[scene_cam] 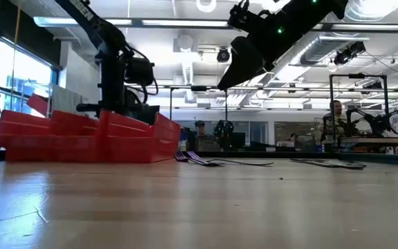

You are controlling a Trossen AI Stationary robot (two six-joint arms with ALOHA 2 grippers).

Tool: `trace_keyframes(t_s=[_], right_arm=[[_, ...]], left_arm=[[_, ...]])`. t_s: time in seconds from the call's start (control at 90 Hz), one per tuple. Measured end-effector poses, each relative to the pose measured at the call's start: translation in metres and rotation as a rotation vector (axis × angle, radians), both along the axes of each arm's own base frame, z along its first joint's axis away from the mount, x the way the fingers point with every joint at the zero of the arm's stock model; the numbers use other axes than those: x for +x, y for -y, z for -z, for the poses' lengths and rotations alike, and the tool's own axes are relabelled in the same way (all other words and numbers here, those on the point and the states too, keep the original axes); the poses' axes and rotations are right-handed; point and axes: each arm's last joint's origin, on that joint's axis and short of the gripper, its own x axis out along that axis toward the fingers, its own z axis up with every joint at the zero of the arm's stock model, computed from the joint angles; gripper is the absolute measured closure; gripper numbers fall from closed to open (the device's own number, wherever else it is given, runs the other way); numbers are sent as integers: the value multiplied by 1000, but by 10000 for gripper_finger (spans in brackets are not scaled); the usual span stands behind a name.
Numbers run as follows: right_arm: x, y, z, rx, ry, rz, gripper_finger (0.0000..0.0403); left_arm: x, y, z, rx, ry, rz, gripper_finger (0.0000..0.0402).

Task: Sort silverware
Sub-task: Put the blue fork into the middle red bin

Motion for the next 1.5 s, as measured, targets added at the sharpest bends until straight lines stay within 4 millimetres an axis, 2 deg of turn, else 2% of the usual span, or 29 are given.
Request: trace_keyframes(t_s=[0.156, 0.411, 0.644, 0.878, 1.1, 1.222, 1.311, 1.411, 1.5], right_arm=[[0, 0, 0, 1, -1, -1, 172], [0, 0, 0, 4, -1, -5, 172], [0, 0, 0, 5, -1, -6, 172], [0, 0, 0, 5, -1, -6, 172], [0, 0, 0, 12, -3, -14, 172], [-2, 0, 2, 8, -33, -14, 172], [-6, 0, 6, 4, -91, -11, 172], [-11, 3, 11, 12, -161, 7, 172], [-14, 10, 15, 60, -203, 22, 172]], left_arm=[[2, -3, 12, -36, -22, 5, 401], [3, -4, 12, -37, -24, 13, 398], [7, -6, 2, -42, -20, 42, 343], [7, -8, -27, -47, -133, 53, 286], [15, -5, -78, 16, -223, 70, 275], [32, 10, -104, 75, -204, 110, 275], [48, 31, -117, 104, -174, 170, 275], [66, 67, -123, 143, -179, 250, 275], [77, 108, -123, 188, -214, 315, 275]])
